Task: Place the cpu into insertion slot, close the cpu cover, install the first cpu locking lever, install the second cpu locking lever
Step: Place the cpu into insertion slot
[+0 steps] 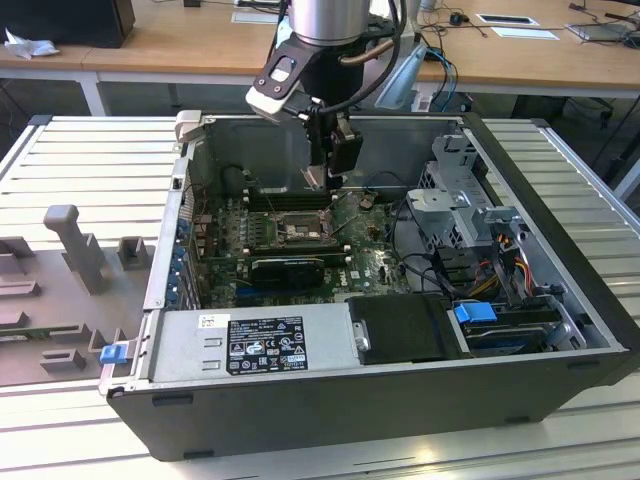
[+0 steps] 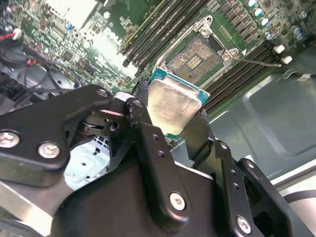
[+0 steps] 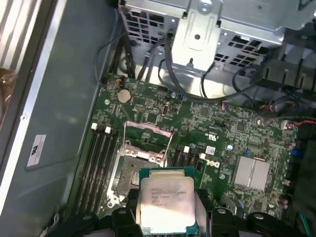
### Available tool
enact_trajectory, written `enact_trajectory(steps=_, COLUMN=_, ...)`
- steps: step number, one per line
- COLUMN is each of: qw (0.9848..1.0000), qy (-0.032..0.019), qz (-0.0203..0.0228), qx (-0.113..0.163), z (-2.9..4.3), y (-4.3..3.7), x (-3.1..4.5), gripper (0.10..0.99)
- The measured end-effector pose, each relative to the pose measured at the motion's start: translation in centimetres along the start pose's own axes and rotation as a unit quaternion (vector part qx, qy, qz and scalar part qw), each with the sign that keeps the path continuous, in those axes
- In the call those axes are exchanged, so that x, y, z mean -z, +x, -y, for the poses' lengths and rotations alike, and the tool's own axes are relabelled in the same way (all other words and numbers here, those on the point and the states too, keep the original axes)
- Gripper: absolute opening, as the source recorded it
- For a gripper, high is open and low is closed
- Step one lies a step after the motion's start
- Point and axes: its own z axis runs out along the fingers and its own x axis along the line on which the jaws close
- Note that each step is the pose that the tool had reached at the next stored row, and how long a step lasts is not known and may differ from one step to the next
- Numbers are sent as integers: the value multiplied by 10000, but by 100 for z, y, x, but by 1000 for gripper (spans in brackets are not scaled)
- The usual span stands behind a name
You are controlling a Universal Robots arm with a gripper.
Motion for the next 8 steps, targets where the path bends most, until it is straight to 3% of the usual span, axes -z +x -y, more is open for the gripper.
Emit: enact_trajectory(steps=8, qw=9994, qy=-4, qz=26, qx=-334, z=46, y=10, x=-37, gripper=529)
